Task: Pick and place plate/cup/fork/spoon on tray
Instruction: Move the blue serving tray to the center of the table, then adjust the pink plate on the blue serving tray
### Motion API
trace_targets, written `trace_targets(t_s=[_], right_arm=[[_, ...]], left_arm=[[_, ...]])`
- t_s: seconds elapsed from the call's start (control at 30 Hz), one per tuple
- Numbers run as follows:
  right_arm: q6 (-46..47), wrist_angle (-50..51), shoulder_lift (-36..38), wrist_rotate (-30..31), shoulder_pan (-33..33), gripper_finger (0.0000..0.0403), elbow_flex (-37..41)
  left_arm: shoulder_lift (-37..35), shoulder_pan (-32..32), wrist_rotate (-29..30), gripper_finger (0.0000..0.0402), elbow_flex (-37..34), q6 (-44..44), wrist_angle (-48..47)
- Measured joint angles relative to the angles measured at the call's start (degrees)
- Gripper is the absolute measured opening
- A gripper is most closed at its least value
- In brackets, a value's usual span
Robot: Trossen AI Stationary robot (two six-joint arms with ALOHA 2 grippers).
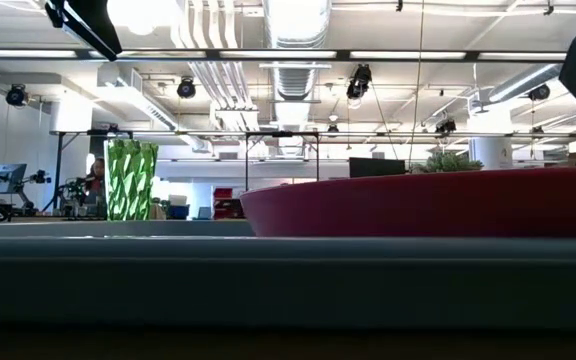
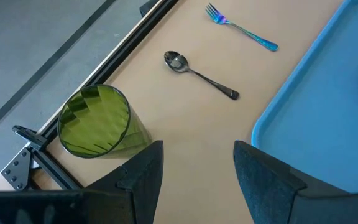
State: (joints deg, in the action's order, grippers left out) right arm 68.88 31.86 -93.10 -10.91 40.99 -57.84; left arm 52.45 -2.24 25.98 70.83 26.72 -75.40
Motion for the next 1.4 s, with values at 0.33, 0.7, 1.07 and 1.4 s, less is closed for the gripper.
trace_targets(t_s=[0.33,0.7,1.07,1.4], right_arm=[[-0.07,0.71,4.32,15.33,-0.29,0.0009,-0.07],[-2.10,7.58,16.71,27.59,-5.86,0.0009,-0.11],[-4.13,8.38,26.78,40.78,-6.16,0.0009,0.21],[-3.58,-5.45,13.10,28.12,-6.18,0.0009,4.31]], left_arm=[[0.64,-0.01,0.17,0.0178,0.00,-0.58,1.69],[4.73,-0.02,5.29,0.0178,3.70,-7.46,1.56],[5.79,-0.17,10.56,0.0178,4.50,-9.08,0.04],[5.79,-0.17,10.56,0.0178,4.66,-9.01,0.00]])
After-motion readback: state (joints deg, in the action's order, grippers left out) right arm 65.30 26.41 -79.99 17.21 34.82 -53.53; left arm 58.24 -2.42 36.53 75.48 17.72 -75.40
